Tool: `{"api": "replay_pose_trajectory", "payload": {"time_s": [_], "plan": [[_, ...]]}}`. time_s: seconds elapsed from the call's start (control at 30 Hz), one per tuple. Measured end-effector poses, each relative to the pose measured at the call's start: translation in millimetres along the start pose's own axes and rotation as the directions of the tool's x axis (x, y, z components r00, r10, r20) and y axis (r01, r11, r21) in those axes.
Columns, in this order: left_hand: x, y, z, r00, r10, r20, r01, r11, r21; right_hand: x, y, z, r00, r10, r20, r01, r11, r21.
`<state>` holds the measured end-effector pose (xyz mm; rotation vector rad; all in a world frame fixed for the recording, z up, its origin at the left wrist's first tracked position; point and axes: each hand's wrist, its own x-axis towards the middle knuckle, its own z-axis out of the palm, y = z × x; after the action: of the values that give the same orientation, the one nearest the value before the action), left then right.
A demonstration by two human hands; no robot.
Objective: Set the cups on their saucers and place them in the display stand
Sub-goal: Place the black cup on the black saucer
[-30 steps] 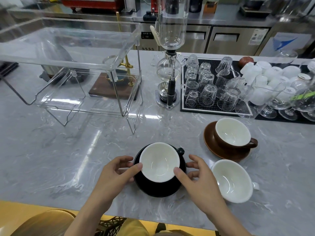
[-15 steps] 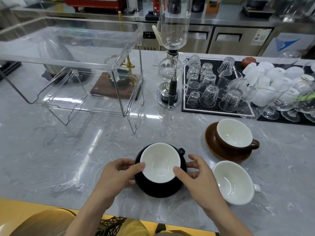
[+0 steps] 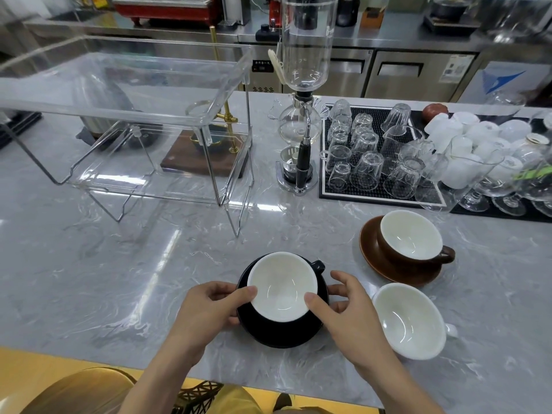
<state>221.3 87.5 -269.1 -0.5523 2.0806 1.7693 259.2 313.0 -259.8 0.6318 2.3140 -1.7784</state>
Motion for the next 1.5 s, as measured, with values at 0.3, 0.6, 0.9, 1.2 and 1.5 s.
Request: {"api": "replay_pose_trajectory", "payload": {"time_s": [0.3,0.6,0.9,1.2,1.5], "plan": [[-6.4,6.8,0.0,1.0,0.012,0.005,-0.012,0.999,-0.033,-2.2,-4.0,3.5,1.0,0.006,-0.009,-0.005,0.998,0.059],[-7.2,25.3,0.1,0.996,0.085,0.002,-0.084,0.993,-0.087,-2.0,-19.1,-1.3,0.997,-0.061,-0.048,0.065,0.993,0.094],[11.0,50.7,17.6,0.989,0.148,-0.013,-0.148,0.98,-0.135,20.6,-43.3,-13.7,0.986,-0.119,-0.116,0.127,0.989,0.07],[41.6,77.9,33.9,0.982,0.188,-0.009,-0.187,0.969,-0.162,57.4,-63.8,-23.2,0.979,-0.146,-0.143,0.161,0.982,0.099],[76.4,89.2,50.7,0.984,0.17,-0.05,-0.175,0.974,-0.14,96.6,-65.5,-25.3,0.986,-0.087,-0.142,0.104,0.988,0.117]]}}
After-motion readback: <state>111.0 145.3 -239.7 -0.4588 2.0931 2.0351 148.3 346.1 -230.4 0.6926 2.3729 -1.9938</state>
